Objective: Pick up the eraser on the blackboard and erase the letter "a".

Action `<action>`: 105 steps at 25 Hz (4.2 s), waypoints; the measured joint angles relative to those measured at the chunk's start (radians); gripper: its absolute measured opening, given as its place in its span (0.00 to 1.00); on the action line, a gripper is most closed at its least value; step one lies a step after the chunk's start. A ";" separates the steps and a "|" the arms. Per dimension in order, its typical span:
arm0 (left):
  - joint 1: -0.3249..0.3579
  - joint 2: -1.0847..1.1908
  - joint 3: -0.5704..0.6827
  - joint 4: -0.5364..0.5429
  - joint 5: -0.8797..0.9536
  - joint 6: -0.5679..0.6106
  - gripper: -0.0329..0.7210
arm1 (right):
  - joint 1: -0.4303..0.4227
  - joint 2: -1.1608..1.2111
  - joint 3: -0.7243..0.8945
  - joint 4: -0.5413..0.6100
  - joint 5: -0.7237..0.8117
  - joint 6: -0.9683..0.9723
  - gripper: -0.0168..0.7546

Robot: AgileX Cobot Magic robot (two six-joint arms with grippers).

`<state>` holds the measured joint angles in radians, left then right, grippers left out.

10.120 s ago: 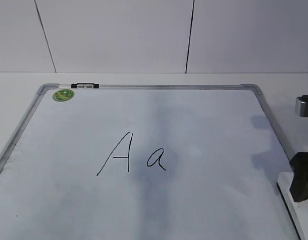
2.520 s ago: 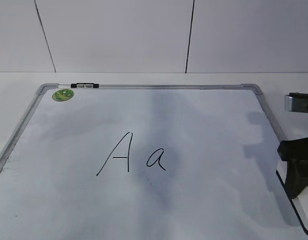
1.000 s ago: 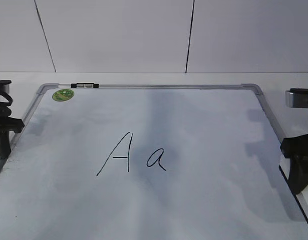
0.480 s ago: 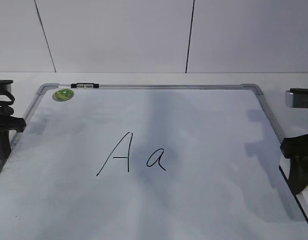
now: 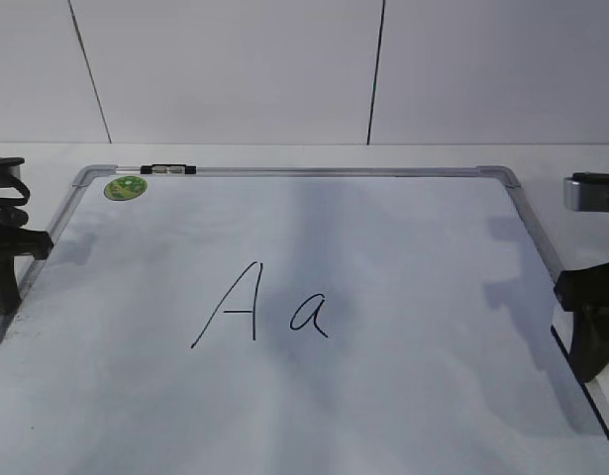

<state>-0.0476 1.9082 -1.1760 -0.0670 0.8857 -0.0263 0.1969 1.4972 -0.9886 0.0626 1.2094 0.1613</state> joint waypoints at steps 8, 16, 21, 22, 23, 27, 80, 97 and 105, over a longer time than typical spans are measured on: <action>0.000 0.000 0.000 -0.001 0.002 0.000 0.06 | 0.000 0.044 -0.109 -0.002 0.002 -0.025 0.76; 0.000 0.000 0.000 -0.001 0.002 0.000 0.06 | 0.083 0.192 -0.272 -0.036 0.003 -0.050 0.76; 0.000 0.000 0.000 -0.001 0.002 0.000 0.06 | 0.166 0.289 -0.413 -0.054 0.006 -0.050 0.76; 0.000 0.000 0.000 -0.001 0.002 0.000 0.06 | 0.182 0.308 -0.442 -0.063 0.006 -0.050 0.76; 0.000 0.000 0.000 -0.001 0.002 0.000 0.06 | 0.196 0.326 -0.471 -0.063 0.006 -0.050 0.76; 0.000 0.000 0.000 -0.001 0.002 0.000 0.06 | 0.244 0.396 -0.565 -0.070 0.006 -0.050 0.76; 0.000 0.000 0.000 -0.004 0.000 0.000 0.06 | 0.353 0.629 -0.664 -0.001 -0.009 -0.116 0.76; 0.000 0.000 0.000 -0.004 0.000 0.000 0.06 | 0.402 0.631 -0.664 -0.004 -0.005 -0.126 0.76; 0.000 0.000 0.000 -0.004 0.000 0.000 0.06 | 0.439 0.633 -0.664 -0.009 -0.005 -0.126 0.76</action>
<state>-0.0476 1.9082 -1.1760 -0.0707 0.8855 -0.0263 0.6361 2.1304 -1.6526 0.0539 1.2039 0.0352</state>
